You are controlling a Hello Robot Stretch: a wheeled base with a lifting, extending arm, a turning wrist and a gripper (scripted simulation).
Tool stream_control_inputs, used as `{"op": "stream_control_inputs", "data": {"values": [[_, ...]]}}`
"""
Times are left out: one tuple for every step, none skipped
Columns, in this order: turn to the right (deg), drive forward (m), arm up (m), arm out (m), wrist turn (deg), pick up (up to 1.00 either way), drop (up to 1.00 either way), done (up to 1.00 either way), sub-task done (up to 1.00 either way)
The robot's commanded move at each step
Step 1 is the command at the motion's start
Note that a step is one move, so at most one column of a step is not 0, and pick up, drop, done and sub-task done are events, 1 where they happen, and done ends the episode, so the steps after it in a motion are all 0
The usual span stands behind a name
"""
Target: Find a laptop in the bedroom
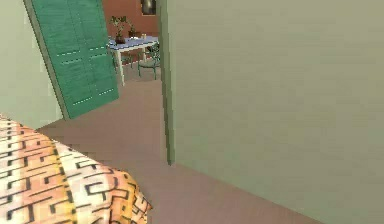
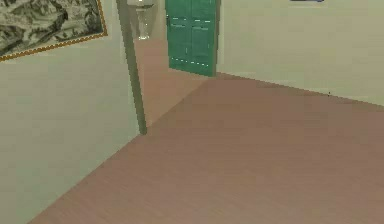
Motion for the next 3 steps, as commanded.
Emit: {"op": "stream_control_inputs", "data": {"values": [[6.0, 0.0, 0.0, 0.0, 0.0, 0.0, 0.0, 0.0, 0.0], [0.0, 0.7, 0.0, 0.0, 0.0, 0.0, 0.0, 0.0, 0.0], [-27.0, 0.0, 0.0, 0.0, 0.0, 0.0, 0.0, 0.0, 0.0]]}}
